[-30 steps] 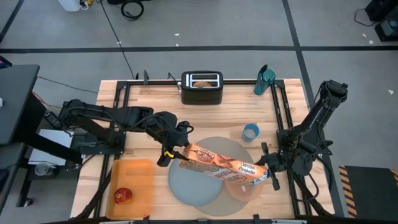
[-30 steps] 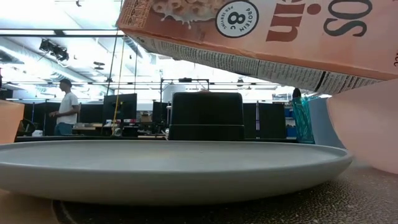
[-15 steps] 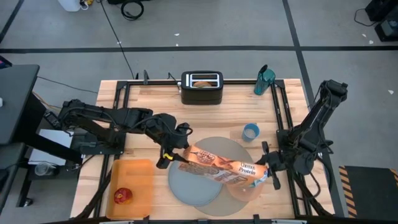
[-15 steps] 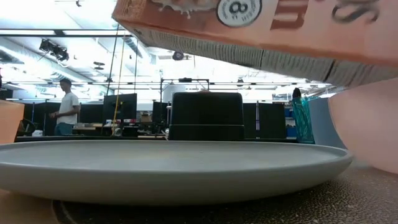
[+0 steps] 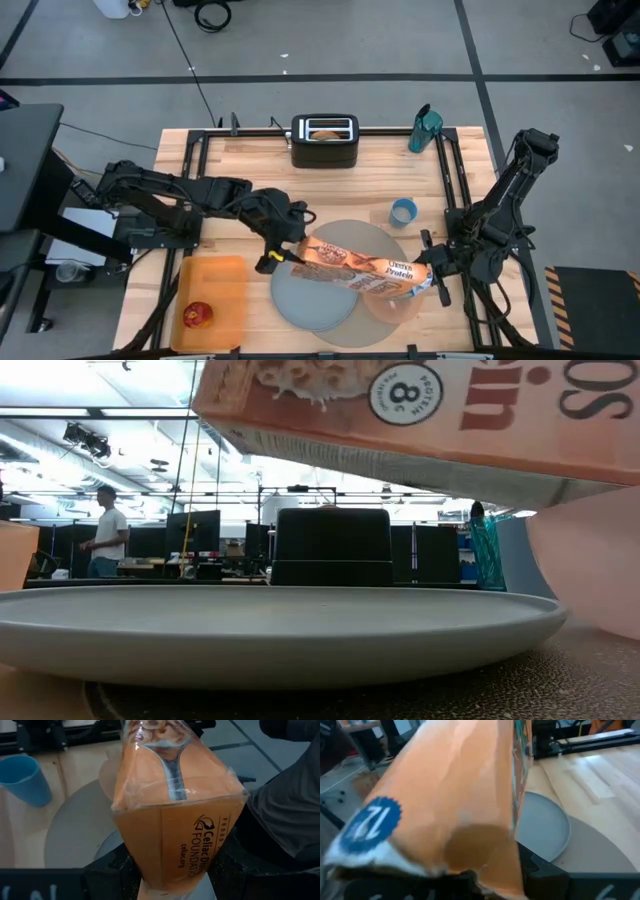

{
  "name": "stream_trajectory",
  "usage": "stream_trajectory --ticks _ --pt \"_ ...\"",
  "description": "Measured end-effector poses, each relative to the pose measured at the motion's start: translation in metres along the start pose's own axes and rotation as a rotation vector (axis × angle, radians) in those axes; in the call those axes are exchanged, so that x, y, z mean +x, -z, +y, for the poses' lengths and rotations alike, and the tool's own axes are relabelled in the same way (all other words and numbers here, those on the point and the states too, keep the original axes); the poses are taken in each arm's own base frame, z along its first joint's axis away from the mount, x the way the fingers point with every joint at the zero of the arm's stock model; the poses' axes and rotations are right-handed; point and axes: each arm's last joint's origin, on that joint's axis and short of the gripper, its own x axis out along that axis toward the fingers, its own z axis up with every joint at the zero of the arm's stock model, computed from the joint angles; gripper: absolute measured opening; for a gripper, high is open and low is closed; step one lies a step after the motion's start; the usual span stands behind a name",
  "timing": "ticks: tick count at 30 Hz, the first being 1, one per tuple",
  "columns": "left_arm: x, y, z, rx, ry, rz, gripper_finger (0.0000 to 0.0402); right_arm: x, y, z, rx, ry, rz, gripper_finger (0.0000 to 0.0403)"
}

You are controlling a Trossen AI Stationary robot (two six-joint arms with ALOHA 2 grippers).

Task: Arrange a breakfast setting
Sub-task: Pour the cereal from the cereal box into the pink bowl

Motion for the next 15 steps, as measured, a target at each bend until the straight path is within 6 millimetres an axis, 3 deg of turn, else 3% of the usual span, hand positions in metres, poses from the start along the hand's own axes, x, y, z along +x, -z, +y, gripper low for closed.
stream_trajectory --ticks 9,15 --pt "-0.005 -0.007 0.006 0.041 -0.032 -0.02 0.0194 -0.002 -0.003 0.001 -0.005 -0.035 -0.002 0.0054" --pt "-0.014 -0.024 0.002 0.106 -0.049 -0.115 0.0194 -0.002 -0.002 0.001 -0.006 -0.04 0.004 0.0054"
